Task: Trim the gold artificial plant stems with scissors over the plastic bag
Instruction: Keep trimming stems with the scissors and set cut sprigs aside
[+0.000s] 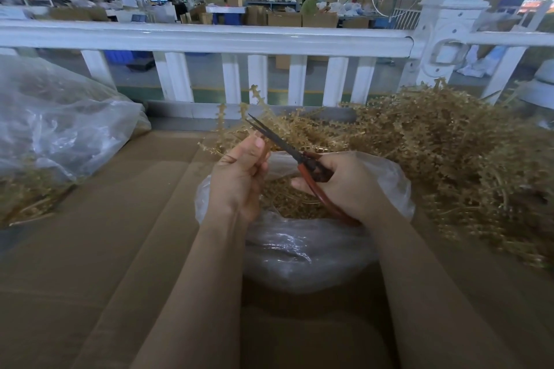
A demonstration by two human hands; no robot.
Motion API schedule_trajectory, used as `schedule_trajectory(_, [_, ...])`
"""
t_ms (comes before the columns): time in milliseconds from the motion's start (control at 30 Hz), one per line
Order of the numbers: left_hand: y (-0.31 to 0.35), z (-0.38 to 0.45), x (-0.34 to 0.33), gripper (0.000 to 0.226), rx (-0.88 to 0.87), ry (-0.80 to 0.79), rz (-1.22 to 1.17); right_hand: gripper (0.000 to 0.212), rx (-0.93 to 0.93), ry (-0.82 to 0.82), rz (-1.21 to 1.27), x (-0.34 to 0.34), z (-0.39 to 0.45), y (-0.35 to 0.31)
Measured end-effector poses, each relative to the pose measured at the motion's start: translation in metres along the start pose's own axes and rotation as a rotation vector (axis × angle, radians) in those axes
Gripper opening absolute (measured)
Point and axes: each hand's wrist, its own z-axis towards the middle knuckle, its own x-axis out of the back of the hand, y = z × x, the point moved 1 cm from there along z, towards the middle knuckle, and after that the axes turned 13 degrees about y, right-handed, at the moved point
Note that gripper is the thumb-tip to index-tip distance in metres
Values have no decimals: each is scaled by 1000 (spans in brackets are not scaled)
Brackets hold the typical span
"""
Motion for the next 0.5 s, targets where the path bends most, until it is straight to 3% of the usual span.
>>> schedule_trajectory(500, [-2, -2, 0, 49, -340, -70, 214, 40, 79, 82, -197, 3, -4, -5])
